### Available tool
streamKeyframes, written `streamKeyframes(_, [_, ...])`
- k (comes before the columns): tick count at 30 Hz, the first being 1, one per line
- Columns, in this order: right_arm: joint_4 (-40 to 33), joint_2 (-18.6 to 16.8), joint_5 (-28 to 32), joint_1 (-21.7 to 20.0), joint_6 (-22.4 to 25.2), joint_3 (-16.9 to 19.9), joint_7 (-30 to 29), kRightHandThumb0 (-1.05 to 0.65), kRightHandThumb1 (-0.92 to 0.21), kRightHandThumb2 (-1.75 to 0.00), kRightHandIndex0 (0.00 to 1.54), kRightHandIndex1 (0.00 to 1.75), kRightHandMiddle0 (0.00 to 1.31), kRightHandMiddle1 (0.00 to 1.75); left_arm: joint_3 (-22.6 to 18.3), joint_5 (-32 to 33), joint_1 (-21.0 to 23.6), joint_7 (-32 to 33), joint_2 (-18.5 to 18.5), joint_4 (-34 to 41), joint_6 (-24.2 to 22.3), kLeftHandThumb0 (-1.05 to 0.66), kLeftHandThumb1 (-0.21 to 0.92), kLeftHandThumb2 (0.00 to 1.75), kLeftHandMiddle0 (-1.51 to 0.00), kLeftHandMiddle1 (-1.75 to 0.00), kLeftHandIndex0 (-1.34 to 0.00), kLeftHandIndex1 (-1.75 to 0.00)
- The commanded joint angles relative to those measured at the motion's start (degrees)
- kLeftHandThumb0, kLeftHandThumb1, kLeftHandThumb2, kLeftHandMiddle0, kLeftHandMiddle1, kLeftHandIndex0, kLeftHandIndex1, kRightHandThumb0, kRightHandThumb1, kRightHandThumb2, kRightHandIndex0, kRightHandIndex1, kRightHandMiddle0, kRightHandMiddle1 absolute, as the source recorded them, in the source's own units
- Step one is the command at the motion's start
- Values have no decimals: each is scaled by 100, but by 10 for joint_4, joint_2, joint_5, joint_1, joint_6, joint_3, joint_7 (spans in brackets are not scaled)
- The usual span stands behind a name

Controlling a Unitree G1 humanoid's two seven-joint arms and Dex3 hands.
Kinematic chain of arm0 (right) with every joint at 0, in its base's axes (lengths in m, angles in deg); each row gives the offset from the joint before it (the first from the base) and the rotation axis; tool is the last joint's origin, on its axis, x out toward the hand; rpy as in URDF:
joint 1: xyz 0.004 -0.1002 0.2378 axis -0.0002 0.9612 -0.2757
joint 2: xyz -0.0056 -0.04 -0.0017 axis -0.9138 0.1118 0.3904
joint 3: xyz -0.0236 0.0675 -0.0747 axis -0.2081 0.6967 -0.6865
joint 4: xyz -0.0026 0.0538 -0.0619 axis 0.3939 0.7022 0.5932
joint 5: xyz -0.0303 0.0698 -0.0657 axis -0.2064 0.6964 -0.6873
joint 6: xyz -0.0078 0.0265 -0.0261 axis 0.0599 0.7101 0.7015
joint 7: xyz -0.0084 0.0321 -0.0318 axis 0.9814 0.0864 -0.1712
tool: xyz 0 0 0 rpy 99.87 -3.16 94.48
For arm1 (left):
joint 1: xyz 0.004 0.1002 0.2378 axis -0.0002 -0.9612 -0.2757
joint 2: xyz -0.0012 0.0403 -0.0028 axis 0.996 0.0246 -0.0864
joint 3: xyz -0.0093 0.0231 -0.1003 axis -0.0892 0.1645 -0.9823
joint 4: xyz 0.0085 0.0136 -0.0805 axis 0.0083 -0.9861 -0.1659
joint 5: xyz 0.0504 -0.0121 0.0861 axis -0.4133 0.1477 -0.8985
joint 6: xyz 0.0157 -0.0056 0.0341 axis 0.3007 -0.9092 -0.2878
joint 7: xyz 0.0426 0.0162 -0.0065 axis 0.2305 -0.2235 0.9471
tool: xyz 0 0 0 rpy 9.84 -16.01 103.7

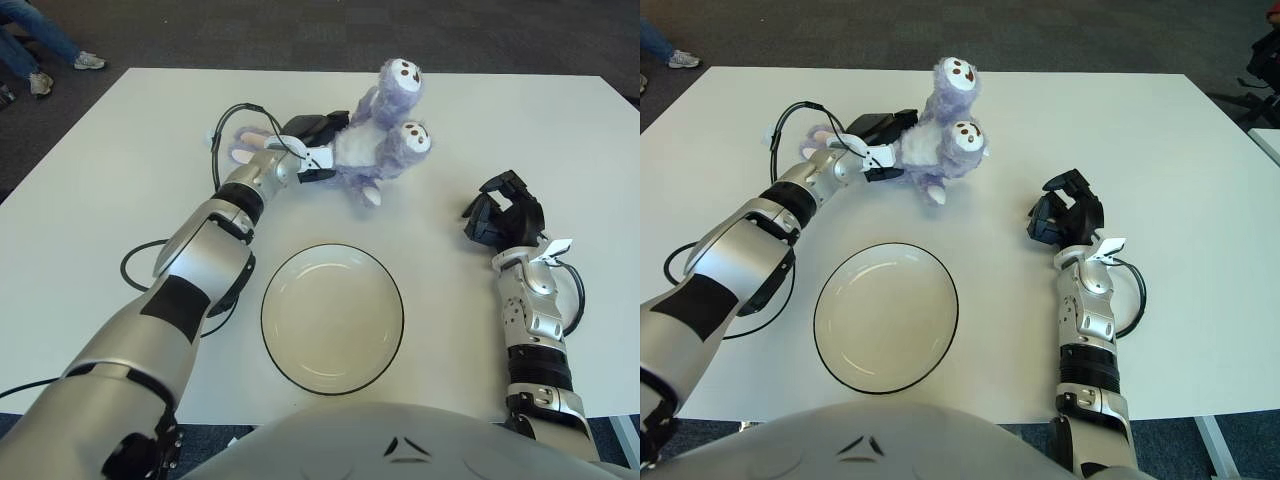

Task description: Put the doll into the plate.

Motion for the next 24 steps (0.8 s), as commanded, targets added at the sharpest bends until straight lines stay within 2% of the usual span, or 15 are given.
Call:
streamKeyframes(1, [27,-8,-2,16,19,-2,-2,-1,-13,-151,72,175,59,168,-14,10,-1,15,18,36,26,0,-1,165,-91,-161,-63,-175])
streamKeyframes(11, [32,-7,-1,13,17,-2,-1,-1,-12,-152,72,175,60,166,-35,17,-23,11,55,121,59,0,-10,173,-98,-158,-70,-175])
streamKeyframes(24, [39,-4,-3,8,21,-1,0,-1,-12,-152,73,175,60,166,-49,-14,-40,84,96,202,94,0,-12,175,-99,-156,-73,-175])
